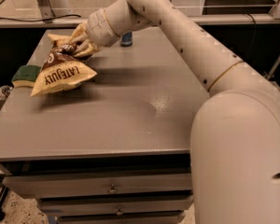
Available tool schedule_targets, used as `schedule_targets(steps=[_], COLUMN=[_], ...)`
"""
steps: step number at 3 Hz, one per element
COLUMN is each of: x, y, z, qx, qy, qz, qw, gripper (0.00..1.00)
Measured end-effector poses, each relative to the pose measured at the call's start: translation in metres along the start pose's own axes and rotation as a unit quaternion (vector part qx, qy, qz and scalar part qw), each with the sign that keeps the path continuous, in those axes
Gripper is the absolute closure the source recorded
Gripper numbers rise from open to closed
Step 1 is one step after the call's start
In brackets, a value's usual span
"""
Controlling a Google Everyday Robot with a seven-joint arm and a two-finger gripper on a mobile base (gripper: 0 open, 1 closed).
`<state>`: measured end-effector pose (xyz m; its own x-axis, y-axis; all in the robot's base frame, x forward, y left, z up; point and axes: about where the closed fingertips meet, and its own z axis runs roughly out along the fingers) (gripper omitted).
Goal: Move brown chip bag near sponge
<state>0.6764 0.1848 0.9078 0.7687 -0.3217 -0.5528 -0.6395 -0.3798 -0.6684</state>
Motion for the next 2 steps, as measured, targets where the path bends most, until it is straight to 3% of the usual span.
schedule_targets(steps=[1,2], x=[-0.0040,-0.0074], y=[0.0045,0.0061], z=[-0.0023,-0.0078], qx=[-0.004,-0.008], qy=[-0.007,-0.012], qz=[-0.011,-0.025], qw=[0.9999,0.9996], gripper=[0.13,0.00])
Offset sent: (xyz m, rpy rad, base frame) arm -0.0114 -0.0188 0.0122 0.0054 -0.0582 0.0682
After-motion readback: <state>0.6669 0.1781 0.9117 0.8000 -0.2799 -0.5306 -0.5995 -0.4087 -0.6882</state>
